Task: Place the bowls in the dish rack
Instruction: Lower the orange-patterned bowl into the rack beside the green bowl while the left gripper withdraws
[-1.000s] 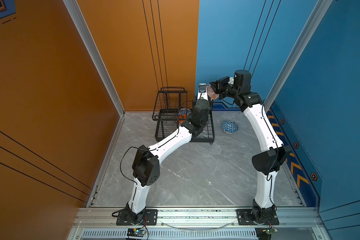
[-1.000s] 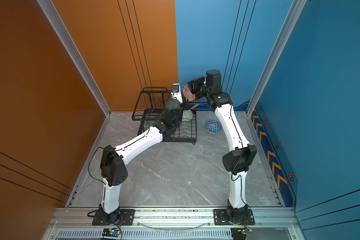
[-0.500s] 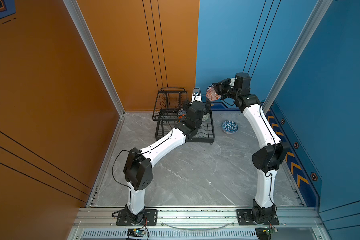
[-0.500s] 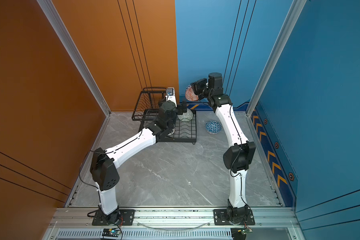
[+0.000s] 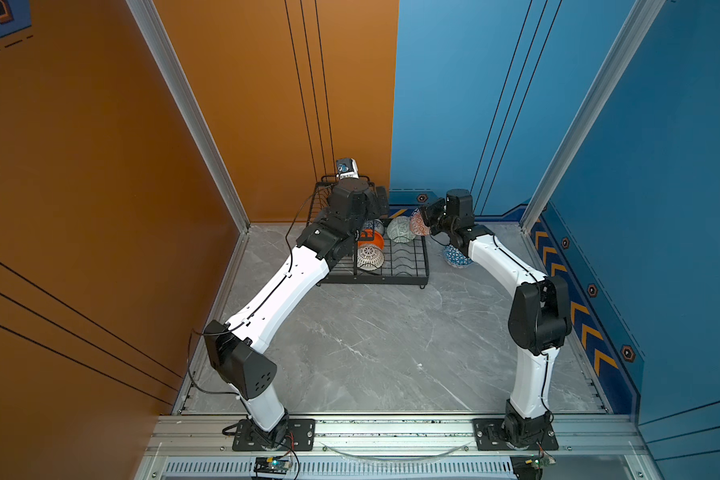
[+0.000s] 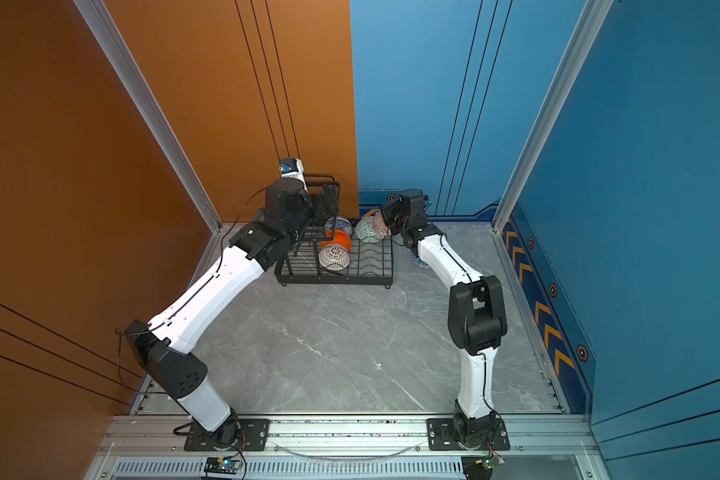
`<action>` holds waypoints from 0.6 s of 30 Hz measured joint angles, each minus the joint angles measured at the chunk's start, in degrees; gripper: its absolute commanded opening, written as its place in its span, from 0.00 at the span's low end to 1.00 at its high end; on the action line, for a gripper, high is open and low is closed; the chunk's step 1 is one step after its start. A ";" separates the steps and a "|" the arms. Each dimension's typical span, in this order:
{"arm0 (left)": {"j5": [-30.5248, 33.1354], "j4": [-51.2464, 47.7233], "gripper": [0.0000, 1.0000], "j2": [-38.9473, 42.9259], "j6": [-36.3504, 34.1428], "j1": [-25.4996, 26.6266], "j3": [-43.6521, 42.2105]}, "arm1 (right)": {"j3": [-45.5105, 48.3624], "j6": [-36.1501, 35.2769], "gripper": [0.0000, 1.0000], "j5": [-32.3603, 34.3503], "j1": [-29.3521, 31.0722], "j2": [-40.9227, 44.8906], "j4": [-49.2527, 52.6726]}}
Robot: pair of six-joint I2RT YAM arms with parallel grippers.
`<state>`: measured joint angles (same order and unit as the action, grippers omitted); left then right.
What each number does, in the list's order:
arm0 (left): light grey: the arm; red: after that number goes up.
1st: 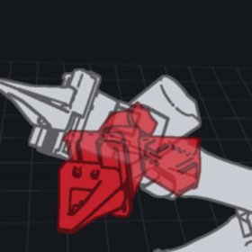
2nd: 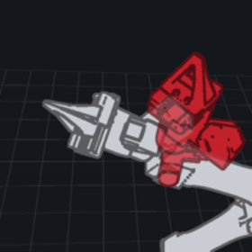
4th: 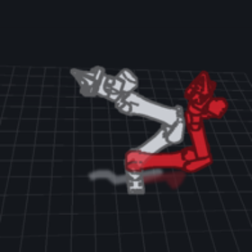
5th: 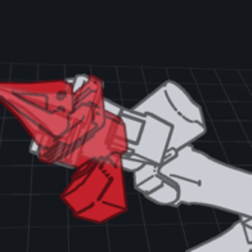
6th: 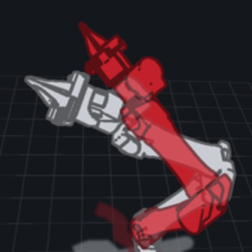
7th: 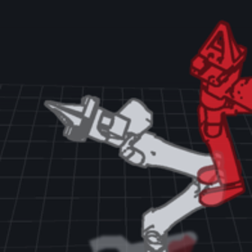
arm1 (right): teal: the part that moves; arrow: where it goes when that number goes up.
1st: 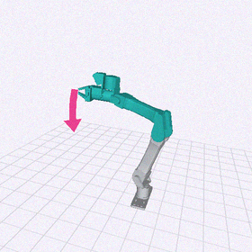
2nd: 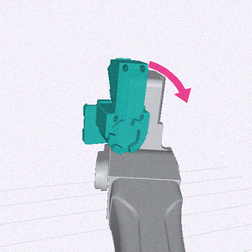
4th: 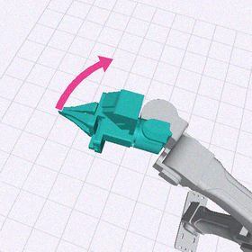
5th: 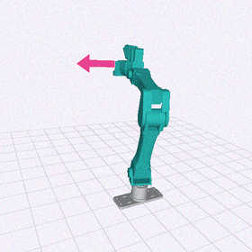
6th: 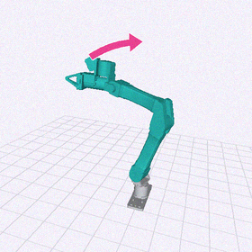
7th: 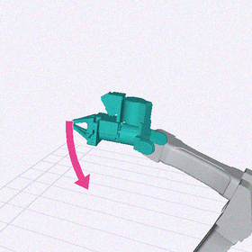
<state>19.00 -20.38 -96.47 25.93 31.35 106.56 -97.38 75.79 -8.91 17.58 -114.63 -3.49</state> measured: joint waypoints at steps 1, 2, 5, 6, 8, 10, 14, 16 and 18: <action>-2.23 -0.98 0.98 0.11 0.94 -0.79 0.00 | 0.63 -0.22 0.00 0.68 0.37 0.00 -1.05; -4.26 -1.84 0.98 0.13 1.79 -1.51 0.00 | 1.22 -0.44 0.00 1.36 0.74 0.00 -1.84; -10.80 -4.42 0.98 0.13 4.28 -3.74 0.02 | 2.38 -0.74 0.00 3.26 1.95 0.00 -3.54; -12.87 -5.29 0.98 0.13 5.09 -4.39 0.00 | 2.60 -0.85 0.00 3.72 2.36 0.00 -4.11; -15.72 -6.56 0.98 0.13 5.88 -5.25 0.00 | 2.64 -0.90 0.00 4.66 3.19 -0.04 -5.11; -17.75 -7.54 0.98 0.15 6.54 -5.79 -0.02 | 2.64 -1.05 0.00 5.01 3.91 -0.20 -6.34; -21.38 -9.33 0.98 0.66 7.26 -6.54 -0.57 | 2.62 -1.38 0.00 6.25 5.31 -1.62 -8.70; -22.80 -9.75 0.98 1.25 7.58 -6.82 -1.36 | 2.60 -1.51 0.00 6.69 5.77 -2.82 -9.18; -23.82 -10.36 0.98 2.03 7.93 -7.34 -2.60 | 2.58 -1.51 0.00 7.30 6.23 -4.24 -9.44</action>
<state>-4.82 -30.74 -94.43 33.87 24.01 103.96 -94.80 74.28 -1.61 23.81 -118.87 -12.93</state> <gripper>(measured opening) 0.979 0.079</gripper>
